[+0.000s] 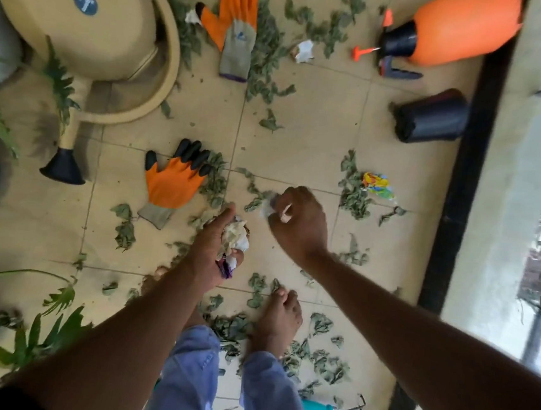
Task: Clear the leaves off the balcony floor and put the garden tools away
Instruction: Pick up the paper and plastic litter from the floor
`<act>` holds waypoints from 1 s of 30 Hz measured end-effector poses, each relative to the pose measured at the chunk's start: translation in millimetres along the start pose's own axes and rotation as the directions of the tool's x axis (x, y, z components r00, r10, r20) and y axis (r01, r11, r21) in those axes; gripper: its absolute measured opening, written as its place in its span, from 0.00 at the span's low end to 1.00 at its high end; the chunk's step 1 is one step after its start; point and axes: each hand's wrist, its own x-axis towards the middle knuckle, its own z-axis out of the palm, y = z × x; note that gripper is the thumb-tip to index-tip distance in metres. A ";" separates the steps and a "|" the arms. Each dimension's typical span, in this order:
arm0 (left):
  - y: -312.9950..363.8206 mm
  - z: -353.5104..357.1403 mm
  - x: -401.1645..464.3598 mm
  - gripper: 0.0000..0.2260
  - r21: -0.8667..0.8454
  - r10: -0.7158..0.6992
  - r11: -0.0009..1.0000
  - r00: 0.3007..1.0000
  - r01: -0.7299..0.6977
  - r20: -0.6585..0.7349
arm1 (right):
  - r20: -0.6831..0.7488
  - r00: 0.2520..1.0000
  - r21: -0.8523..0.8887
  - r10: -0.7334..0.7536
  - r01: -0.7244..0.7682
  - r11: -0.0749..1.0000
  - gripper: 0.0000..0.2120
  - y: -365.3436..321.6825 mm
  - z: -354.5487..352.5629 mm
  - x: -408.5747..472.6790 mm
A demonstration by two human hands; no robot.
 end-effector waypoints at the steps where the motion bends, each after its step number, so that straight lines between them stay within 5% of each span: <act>1: -24.0 9.1 -18.1 0.19 0.083 -0.094 0.992 0.995 0.090 0.041 | 0.009 0.999 0.034 -0.041 0.041 0.999 0.11 -7.5 -7.8 -14.3; 8: -58.1 100.2 -84.9 0.21 0.316 -0.292 0.907 0.956 0.280 -0.011 | 0.137 0.974 -0.018 -0.183 0.187 0.982 0.05 -32.1 -51.8 -78.9; 21: -67.0 162.8 -95.4 0.06 0.382 -0.131 0.910 0.987 0.159 -0.097 | 0.208 0.951 -0.159 -0.229 0.264 0.951 0.12 -13.2 -123.7 -70.5; 26: -65.7 157.8 -65.9 0.04 0.379 -0.130 0.908 0.979 0.180 -0.155 | 0.098 0.981 -0.066 -0.166 0.173 0.983 0.21 8.6 -117.2 -54.4; 30: -69.1 143.7 -33.9 0.07 0.372 -0.175 0.898 0.966 0.237 -0.192 | -0.036 0.998 -0.080 0.051 -0.053 0.995 0.15 51.4 -101.1 -31.6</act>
